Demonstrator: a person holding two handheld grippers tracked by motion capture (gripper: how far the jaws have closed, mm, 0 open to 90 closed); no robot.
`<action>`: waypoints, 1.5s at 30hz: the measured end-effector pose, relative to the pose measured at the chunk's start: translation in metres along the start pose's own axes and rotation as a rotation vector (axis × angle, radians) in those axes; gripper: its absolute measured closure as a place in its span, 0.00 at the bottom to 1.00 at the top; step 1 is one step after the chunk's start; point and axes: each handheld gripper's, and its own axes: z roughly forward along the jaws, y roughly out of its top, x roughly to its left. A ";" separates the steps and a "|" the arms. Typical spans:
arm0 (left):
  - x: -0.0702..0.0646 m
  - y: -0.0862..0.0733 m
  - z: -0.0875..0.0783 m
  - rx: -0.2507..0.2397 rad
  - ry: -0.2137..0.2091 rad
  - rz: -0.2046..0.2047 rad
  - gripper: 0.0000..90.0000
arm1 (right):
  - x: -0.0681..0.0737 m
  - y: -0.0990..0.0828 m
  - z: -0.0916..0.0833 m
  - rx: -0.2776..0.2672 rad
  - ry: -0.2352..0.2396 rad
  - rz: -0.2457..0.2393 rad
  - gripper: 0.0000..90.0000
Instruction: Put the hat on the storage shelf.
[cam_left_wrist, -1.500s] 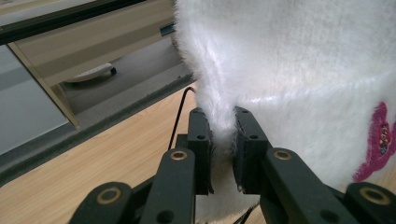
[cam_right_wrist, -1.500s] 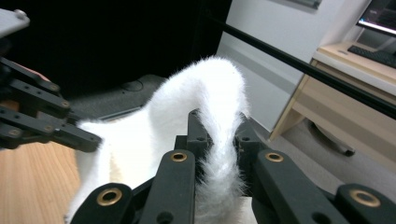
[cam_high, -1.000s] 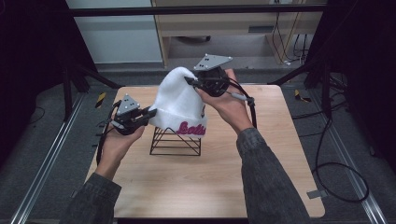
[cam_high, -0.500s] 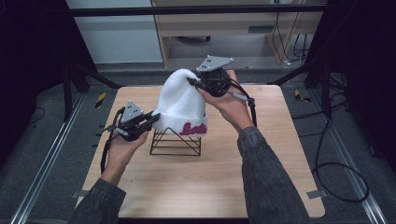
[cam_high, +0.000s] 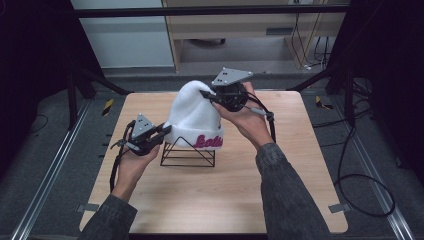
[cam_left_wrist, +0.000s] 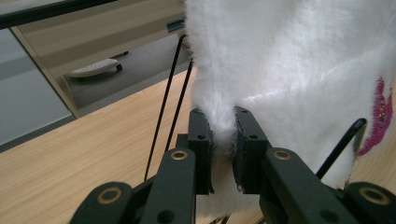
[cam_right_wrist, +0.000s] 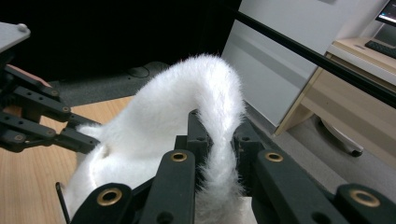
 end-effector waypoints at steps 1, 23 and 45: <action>0.001 -0.001 0.001 0.000 -0.001 -0.002 0.88 | 0.000 -0.001 0.000 0.000 0.000 -0.001 0.91; 0.013 -0.018 0.005 0.002 0.009 -0.041 0.90 | 0.000 -0.003 0.018 0.045 -0.007 -0.008 0.91; 0.010 -0.009 0.007 -0.045 0.030 -0.001 0.88 | -0.006 0.011 0.013 0.038 -0.025 -0.046 0.91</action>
